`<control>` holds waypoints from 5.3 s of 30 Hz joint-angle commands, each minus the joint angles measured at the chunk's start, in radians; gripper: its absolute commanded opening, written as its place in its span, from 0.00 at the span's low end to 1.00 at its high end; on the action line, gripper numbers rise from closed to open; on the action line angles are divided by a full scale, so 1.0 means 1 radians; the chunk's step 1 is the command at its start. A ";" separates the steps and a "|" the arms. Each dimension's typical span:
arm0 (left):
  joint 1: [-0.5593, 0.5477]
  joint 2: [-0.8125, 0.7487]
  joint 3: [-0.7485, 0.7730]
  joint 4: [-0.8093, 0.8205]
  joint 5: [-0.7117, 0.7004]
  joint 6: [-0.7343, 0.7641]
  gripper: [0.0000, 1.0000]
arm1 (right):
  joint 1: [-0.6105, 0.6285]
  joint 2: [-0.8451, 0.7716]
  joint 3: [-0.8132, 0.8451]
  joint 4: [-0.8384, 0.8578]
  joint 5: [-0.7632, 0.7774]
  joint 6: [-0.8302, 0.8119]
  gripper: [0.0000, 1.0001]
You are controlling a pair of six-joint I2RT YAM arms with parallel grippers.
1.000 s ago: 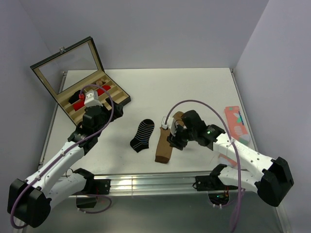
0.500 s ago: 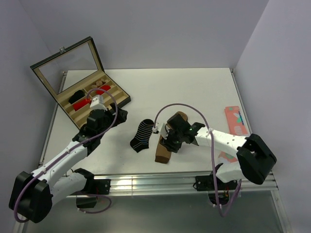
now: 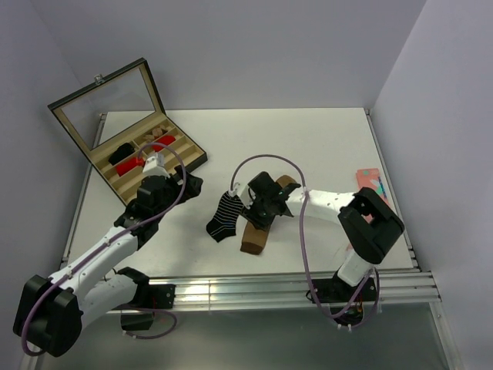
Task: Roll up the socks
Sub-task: Move the sock to the center of the board, then roll the sock at the center of the board.
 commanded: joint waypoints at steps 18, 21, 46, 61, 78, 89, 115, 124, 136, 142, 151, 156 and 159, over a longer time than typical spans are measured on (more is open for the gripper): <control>0.018 -0.072 0.054 -0.064 -0.009 0.045 0.95 | -0.008 0.416 0.546 -0.127 0.039 0.134 0.47; 0.024 -0.076 0.054 -0.064 -0.002 0.047 0.95 | -0.031 0.392 0.530 -0.132 0.047 0.128 0.47; 0.049 -0.113 0.110 -0.127 -0.026 0.002 0.95 | 0.151 0.032 0.207 -0.026 0.098 0.070 0.49; 0.076 -0.125 0.136 -0.144 -0.005 0.022 0.95 | 0.228 0.129 0.229 0.043 0.167 0.082 0.47; 0.102 -0.099 0.104 -0.110 0.029 0.033 0.95 | 0.234 0.186 0.220 0.083 0.196 0.081 0.48; 0.104 -0.072 0.066 -0.056 0.034 0.016 0.94 | 0.202 0.174 0.201 0.069 0.147 0.076 0.34; 0.018 0.104 -0.060 0.401 0.136 0.102 0.69 | -0.169 0.235 0.365 -0.305 -0.562 0.018 0.16; -0.065 0.278 -0.046 0.583 0.253 0.198 0.53 | -0.229 0.338 0.425 -0.420 -0.648 0.004 0.14; -0.177 0.502 -0.054 0.858 0.512 0.275 0.47 | -0.269 0.405 0.454 -0.483 -0.669 0.005 0.13; -0.180 0.600 -0.049 0.941 0.624 0.252 0.46 | -0.283 0.422 0.470 -0.514 -0.697 -0.007 0.12; -0.186 0.703 -0.052 1.049 0.727 0.212 0.48 | -0.290 0.436 0.487 -0.540 -0.714 -0.022 0.11; -0.197 0.746 -0.054 1.077 0.733 0.198 0.48 | -0.293 0.434 0.490 -0.555 -0.721 -0.039 0.10; -0.204 0.779 -0.051 1.097 0.739 0.189 0.48 | -0.296 0.434 0.490 -0.560 -0.725 -0.044 0.09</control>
